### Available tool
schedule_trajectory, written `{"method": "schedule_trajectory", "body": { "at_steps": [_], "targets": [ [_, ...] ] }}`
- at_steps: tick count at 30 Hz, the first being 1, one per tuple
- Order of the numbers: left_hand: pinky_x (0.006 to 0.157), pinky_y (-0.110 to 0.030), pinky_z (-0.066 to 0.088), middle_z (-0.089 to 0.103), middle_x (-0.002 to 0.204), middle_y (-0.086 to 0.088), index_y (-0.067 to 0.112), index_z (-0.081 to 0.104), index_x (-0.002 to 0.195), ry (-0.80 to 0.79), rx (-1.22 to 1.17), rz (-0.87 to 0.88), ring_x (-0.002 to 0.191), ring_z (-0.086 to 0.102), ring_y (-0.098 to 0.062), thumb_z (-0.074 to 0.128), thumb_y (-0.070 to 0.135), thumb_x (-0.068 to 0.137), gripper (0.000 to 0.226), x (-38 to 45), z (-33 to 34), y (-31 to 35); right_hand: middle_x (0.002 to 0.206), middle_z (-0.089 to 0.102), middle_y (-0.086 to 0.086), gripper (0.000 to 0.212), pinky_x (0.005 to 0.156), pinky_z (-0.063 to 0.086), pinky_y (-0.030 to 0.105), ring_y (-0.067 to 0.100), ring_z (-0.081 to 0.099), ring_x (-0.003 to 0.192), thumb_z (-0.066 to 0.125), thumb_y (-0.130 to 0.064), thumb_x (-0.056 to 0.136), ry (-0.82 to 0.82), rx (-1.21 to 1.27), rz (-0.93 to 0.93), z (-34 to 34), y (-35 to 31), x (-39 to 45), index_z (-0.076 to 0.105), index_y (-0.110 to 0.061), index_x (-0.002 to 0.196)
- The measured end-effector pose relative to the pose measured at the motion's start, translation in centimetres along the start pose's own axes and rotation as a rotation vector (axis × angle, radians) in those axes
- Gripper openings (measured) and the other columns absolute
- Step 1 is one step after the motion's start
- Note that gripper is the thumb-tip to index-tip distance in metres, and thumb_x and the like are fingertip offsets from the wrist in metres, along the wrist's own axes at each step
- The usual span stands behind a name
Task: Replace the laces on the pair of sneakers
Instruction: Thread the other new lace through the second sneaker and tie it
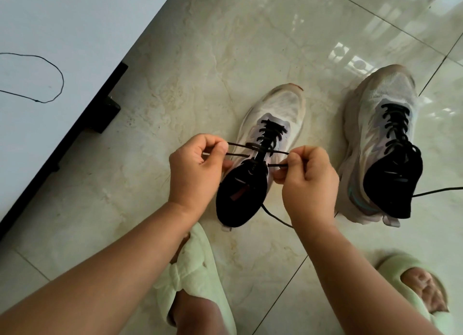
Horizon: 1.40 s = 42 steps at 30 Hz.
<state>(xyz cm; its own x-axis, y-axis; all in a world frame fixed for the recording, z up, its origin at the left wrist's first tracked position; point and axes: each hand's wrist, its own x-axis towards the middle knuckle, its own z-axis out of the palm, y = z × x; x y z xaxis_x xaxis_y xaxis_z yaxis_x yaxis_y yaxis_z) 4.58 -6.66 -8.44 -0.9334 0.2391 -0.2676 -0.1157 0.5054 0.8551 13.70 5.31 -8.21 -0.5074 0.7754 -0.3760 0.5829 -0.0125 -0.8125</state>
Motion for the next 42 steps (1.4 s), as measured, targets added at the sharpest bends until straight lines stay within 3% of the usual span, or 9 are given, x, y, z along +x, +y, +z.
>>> {"method": "schedule_trajectory", "body": {
  "at_steps": [6,9,17,22,24,27,31,37,42],
  "targets": [
    [0.069,-0.032,0.055,0.069,0.08,0.004,0.017,0.07,0.099,-0.232,0.284,0.348,0.072,0.066,-0.011,0.067,0.02,0.084,0.015,1.0,-0.4,1.5,0.067,0.065,-0.001,0.008,0.071,0.054,0.041,0.019,0.064,0.068,0.063,-0.014,0.084,-0.095,-0.029,-0.043,0.1,-0.9,0.2,0.063,-0.02,0.079],
    [0.068,-0.033,0.055,0.072,0.083,0.0,0.013,0.074,0.094,-0.263,0.315,0.459,0.073,0.068,-0.014,0.066,0.012,0.083,0.014,1.4,-0.3,1.8,0.065,0.064,0.004,0.011,0.068,0.053,0.044,0.024,0.063,0.068,0.064,-0.011,0.083,-0.085,-0.016,-0.062,0.0,-1.1,0.1,0.062,-0.01,0.072],
    [0.051,-0.025,0.054,0.069,0.061,-0.011,0.005,0.065,0.077,-0.156,-0.235,-0.443,0.054,0.067,-0.02,0.052,0.009,0.091,0.02,1.0,0.7,2.4,0.078,0.068,0.018,0.024,0.065,0.055,0.027,0.023,0.07,0.073,0.046,0.005,0.088,-0.047,0.481,0.137,-0.5,-0.4,-0.7,0.047,-0.007,0.068],
    [0.056,-0.025,0.054,0.071,0.066,-0.006,0.01,0.067,0.081,-0.251,-0.224,-0.588,0.058,0.068,-0.017,0.049,0.014,0.092,0.021,0.4,0.7,2.3,0.084,0.068,0.006,0.025,0.075,0.053,0.034,0.026,0.066,0.083,0.051,-0.001,0.087,-0.035,0.441,0.041,-0.6,-0.3,-0.2,0.058,-0.019,0.07],
    [0.062,-0.026,0.053,0.072,0.073,-0.004,0.016,0.067,0.084,-0.276,-0.17,-0.494,0.06,0.067,-0.014,0.051,0.013,0.091,0.018,0.4,0.6,2.1,0.079,0.064,-0.006,0.015,0.071,0.052,0.032,0.014,0.062,0.076,0.061,-0.009,0.085,-0.041,0.292,0.008,-0.9,-0.1,0.1,0.059,-0.023,0.078],
    [0.07,-0.017,0.049,0.064,0.096,0.001,0.026,0.059,0.097,-0.255,0.059,-0.091,0.072,0.06,-0.007,0.063,0.007,0.082,0.024,-0.1,0.1,1.8,0.09,0.055,-0.014,0.033,0.074,0.05,0.025,0.007,0.057,0.079,0.072,-0.014,0.078,-0.063,0.142,-0.136,-1.6,-0.1,0.0,0.048,-0.034,0.089],
    [0.073,-0.022,0.046,0.05,0.093,-0.005,0.008,0.06,0.085,-0.153,0.339,0.501,0.082,0.052,-0.016,0.068,0.012,0.073,0.015,-1.8,0.3,1.7,0.095,0.047,-0.001,0.021,0.078,0.041,0.011,-0.002,0.047,0.091,0.07,-0.001,0.073,-0.14,-0.108,-0.42,-1.5,0.0,-0.3,0.06,-0.015,0.086],
    [0.061,-0.039,0.05,0.058,0.084,-0.006,0.01,0.07,0.076,-0.121,0.556,0.485,0.076,0.057,-0.027,0.071,0.02,0.069,0.013,-2.6,1.5,2.0,0.086,0.053,-0.001,0.01,0.067,0.047,0.031,0.022,0.055,0.078,0.066,-0.001,0.072,-0.152,-0.274,-0.445,-1.0,-0.1,0.0,0.066,-0.007,0.081],
    [0.058,-0.034,0.047,0.056,0.08,0.001,0.011,0.061,0.068,-0.11,0.432,0.313,0.069,0.056,-0.018,0.069,0.015,0.071,0.01,-2.2,2.2,2.6,0.077,0.049,-0.011,0.017,0.065,0.045,0.022,0.012,0.052,0.074,0.066,0.003,0.07,-0.049,-0.156,-0.359,-0.2,-0.3,-0.1,0.057,-0.012,0.07]
  ]
}}
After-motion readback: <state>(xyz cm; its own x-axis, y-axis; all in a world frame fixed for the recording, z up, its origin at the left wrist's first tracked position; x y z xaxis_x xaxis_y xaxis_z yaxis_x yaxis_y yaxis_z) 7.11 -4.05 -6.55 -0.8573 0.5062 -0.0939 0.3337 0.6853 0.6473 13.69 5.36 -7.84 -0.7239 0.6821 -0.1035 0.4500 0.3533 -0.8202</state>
